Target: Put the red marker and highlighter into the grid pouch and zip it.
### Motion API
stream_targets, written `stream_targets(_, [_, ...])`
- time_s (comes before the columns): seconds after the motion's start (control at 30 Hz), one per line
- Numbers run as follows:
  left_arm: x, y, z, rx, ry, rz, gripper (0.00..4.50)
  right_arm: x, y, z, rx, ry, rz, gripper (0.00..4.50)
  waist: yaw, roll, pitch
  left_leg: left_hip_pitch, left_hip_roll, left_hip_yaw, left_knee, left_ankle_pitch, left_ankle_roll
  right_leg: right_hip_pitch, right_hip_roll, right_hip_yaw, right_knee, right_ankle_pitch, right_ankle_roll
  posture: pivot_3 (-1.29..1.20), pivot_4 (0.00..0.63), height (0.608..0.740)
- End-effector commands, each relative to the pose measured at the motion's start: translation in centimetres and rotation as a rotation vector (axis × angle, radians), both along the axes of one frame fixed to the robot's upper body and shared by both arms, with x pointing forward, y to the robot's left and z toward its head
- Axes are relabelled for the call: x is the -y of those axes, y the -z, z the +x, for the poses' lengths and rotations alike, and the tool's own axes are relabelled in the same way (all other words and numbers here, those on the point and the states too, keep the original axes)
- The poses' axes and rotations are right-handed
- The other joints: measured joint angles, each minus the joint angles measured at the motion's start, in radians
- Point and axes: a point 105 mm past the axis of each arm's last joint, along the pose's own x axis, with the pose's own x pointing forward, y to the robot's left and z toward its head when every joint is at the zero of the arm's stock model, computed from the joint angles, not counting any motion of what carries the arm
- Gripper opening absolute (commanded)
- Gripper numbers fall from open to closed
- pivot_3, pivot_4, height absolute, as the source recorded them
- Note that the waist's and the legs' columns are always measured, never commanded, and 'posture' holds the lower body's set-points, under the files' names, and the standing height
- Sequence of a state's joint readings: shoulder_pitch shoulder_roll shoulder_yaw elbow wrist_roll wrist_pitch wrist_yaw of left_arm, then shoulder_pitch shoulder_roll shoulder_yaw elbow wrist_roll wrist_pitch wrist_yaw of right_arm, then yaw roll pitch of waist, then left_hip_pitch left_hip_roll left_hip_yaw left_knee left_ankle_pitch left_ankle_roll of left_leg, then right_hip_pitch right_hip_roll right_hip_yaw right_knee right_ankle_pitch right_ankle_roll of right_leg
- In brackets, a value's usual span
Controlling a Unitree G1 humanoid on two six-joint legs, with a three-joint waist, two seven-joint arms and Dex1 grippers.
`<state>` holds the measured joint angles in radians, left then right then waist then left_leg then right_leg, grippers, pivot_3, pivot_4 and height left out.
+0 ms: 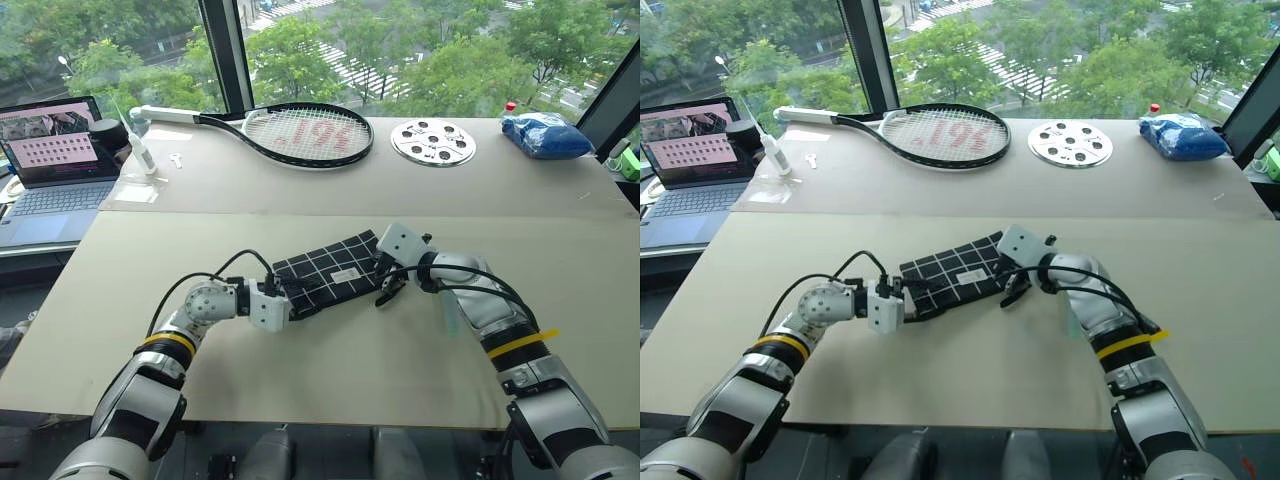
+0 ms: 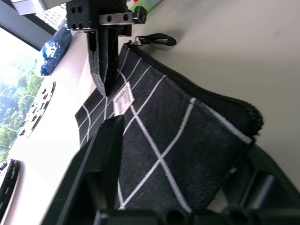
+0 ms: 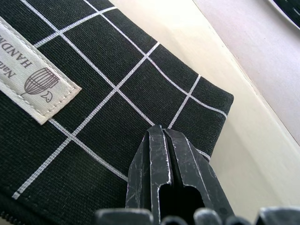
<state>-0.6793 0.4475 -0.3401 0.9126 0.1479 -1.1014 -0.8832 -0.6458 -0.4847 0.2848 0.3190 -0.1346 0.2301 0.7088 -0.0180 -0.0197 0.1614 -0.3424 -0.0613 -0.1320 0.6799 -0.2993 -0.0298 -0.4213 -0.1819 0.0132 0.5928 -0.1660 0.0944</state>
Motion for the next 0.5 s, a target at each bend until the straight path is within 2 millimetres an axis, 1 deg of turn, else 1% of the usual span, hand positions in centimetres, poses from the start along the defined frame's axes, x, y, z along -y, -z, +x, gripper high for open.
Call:
stream_targets(0.03, [0.9,0.8,-0.7,-0.038,0.026,0.009,0.92,0.3,0.2,0.0,-0.015,0.015,0.001,0.0,0.0,0.0,0.0,0.0,0.0,0.0,0.0,0.0,0.0,0.0,0.0,0.0,0.0,0.0,0.0,0.0,0.15,0.74])
stream_targets(0.1, [1.1,0.7,-0.7,-0.044,0.026,0.002,0.14,0.3,0.2,0.0,-0.014,0.016,0.001,0.0,0.0,0.0,0.0,0.0,0.0,0.0,0.0,0.0,0.0,0.0,0.0,0.0,0.0,0.0,0.0,0.0,0.15,0.74])
stream_targets(0.13, [1.1,0.7,-0.8,-0.046,0.025,0.001,0.02,0.3,0.2,0.0,-0.014,0.017,0.001,0.0,-0.001,0.0,0.0,0.0,0.0,0.0,0.0,0.0,0.0,0.0,0.0,0.0,0.0,0.0,0.0,0.0,0.15,0.74])
stream_targets(0.23, [0.7,1.0,-0.5,-0.078,-0.012,0.005,0.02,0.4,0.3,0.0,-0.015,0.018,-0.002,0.0,-0.001,0.0,0.0,0.0,0.0,0.0,0.0,0.0,0.0,0.0,0.0,0.0,0.0,0.0,0.0,0.0,0.15,0.74])
stream_targets(0.33, [-0.2,1.2,-0.1,-0.108,-0.056,0.004,0.02,0.9,0.1,0.4,-0.018,0.068,0.03,0.0,-0.001,0.0,0.0,0.0,0.0,0.0,0.0,0.0,0.0,0.0,0.0,0.0,0.0,0.0,0.0,0.0,0.15,0.74])
stream_targets(0.4, [-0.6,1.1,0.0,-0.125,-0.069,-0.005,0.0,1.5,-0.3,0.5,-0.074,0.119,0.114,0.59,-0.002,0.0,0.0,0.0,0.0,0.0,0.0,0.0,0.0,0.0,0.0,0.0,0.0,0.0,0.0,0.0,0.15,0.74])
stream_targets(0.43, [-0.7,1.1,-0.1,-0.129,-0.071,-0.007,0.0,1.6,-0.4,0.4,-0.091,0.129,0.134,0.76,-0.003,0.0,0.0,0.0,0.0,0.0,0.0,0.0,0.0,0.0,0.0,0.0,0.0,0.0,0.0,0.0,0.15,0.74])
stream_targets(0.5, [-1.1,1.2,-0.1,-0.139,-0.079,-0.006,0.0,2.0,-1.1,0.3,-0.108,0.141,0.171,1.45,-0.005,0.0,0.0,0.0,0.0,0.0,0.0,0.0,0.0,0.0,0.0,0.0,0.0,0.0,0.0,0.0,0.15,0.74])
